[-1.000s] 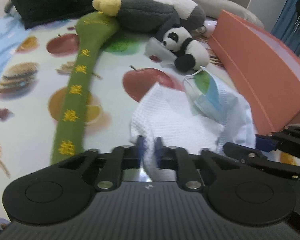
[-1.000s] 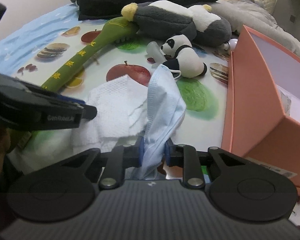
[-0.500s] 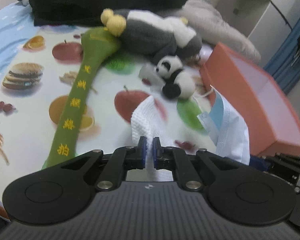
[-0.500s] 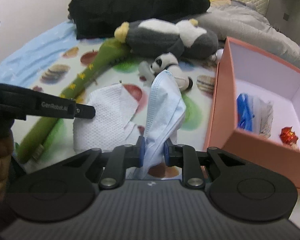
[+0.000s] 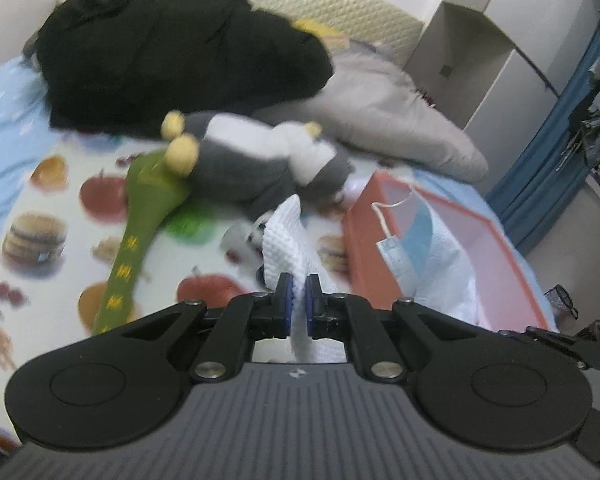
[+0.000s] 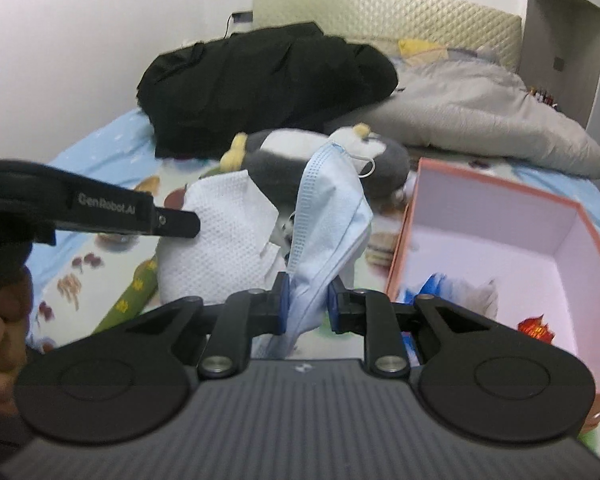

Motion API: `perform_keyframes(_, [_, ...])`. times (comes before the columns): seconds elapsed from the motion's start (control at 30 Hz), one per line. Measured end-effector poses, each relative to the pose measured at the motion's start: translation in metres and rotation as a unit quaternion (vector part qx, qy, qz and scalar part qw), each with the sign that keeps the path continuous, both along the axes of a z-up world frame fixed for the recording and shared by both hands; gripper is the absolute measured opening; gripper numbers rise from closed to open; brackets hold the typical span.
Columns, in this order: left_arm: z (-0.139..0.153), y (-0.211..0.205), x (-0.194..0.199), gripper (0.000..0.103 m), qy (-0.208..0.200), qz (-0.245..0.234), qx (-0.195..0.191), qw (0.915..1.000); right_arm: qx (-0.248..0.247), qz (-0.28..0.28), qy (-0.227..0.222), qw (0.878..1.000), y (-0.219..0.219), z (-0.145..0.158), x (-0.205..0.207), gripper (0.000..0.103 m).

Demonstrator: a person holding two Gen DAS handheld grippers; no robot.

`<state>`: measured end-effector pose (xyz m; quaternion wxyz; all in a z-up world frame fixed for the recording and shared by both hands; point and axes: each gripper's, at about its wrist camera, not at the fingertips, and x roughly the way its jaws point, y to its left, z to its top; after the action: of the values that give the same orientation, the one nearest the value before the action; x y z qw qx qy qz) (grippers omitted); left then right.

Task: Organize soft objects
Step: 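Lift and carry the towel with the left tool while the right tool carries the mask over the box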

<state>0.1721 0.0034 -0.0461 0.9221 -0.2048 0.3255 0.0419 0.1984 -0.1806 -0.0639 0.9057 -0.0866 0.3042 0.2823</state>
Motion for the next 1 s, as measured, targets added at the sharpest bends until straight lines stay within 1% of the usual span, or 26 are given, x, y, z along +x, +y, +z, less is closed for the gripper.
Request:
perform_keyframes(0.2, [0.044,-0.02,0.022,0.008,-0.037,-0.016,0.01,0.9991,0.021,-0.018,-0.02,0.999,-0.022,0.029,0.02,0.023])
perform_keyframes(0.3, [0.062,-0.032,0.039,0.008,-0.051,-0.028,0.008,0.9983,0.031,-0.028,-0.032,0.999,-0.035,0.045,0.032,0.023])
perform_keyframes(0.4, [0.074,-0.047,0.055,0.008,-0.061,-0.041,0.004,0.9973,0.036,-0.039,-0.04,0.998,-0.049,0.057,0.044,0.023])
perform_keyframes(0.5, [0.079,-0.065,0.076,0.008,-0.062,-0.058,-0.002,0.9964,0.04,-0.054,-0.04,0.997,-0.065,0.063,0.06,0.023])
perform_keyframes(0.6, [0.074,-0.086,0.1,0.008,-0.054,-0.077,-0.006,0.9956,0.036,-0.075,-0.031,0.996,-0.083,0.061,0.076,0.023])
perform_keyframes(0.73, [0.058,-0.115,0.134,0.008,-0.025,-0.103,-0.007,0.9944,0.016,-0.113,-0.013,0.993,-0.112,0.048,0.101,0.023])
perform_keyframes(0.87, [0.03,-0.139,0.169,0.008,0.012,-0.129,-0.02,0.9914,-0.004,-0.145,0.027,0.989,-0.139,0.022,0.127,0.023])
perform_keyframes(1.0, [-0.004,-0.157,0.196,0.008,0.056,-0.146,-0.024,0.9874,-0.012,-0.162,0.075,0.984,-0.158,-0.009,0.149,0.023])
